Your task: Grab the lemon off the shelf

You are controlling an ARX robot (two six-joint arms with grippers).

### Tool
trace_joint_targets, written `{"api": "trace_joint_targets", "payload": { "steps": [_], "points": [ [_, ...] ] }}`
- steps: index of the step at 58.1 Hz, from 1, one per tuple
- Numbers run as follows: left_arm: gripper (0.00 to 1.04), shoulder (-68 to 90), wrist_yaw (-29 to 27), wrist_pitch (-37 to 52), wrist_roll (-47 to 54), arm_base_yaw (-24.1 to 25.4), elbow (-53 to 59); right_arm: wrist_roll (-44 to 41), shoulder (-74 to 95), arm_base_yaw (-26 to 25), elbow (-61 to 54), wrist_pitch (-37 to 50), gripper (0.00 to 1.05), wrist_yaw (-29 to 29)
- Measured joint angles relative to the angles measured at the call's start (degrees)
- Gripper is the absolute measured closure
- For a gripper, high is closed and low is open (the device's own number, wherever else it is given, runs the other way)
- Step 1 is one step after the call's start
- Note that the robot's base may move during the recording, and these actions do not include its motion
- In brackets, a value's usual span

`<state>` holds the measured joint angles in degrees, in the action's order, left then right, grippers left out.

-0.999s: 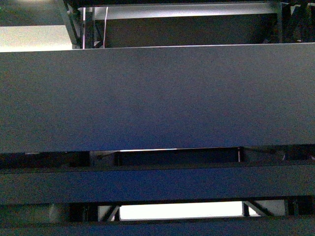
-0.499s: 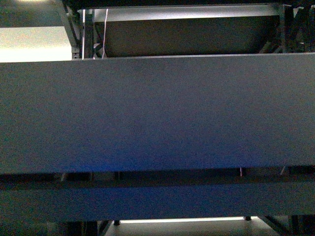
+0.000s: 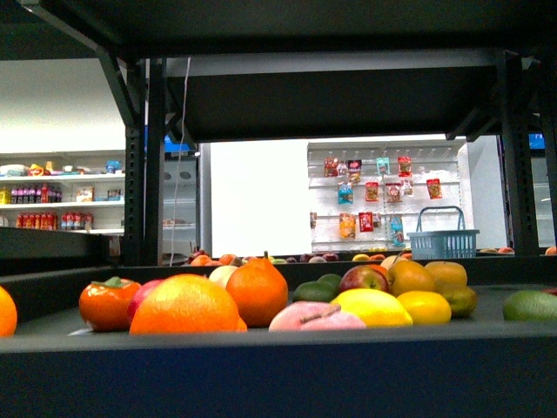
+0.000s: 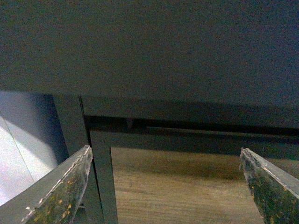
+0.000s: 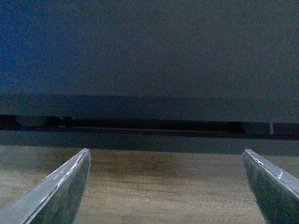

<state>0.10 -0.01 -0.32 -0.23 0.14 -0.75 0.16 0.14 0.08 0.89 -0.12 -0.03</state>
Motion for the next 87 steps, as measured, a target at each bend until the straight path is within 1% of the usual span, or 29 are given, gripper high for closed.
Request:
{"api": "trace_joint_targets", "payload": {
  "steps": [87],
  "points": [
    [0.08, -0.04, 0.04, 0.0, 0.0, 0.0, 0.0, 0.0, 0.0, 0.0, 0.0, 0.02, 0.07, 0.0]
  ]
}}
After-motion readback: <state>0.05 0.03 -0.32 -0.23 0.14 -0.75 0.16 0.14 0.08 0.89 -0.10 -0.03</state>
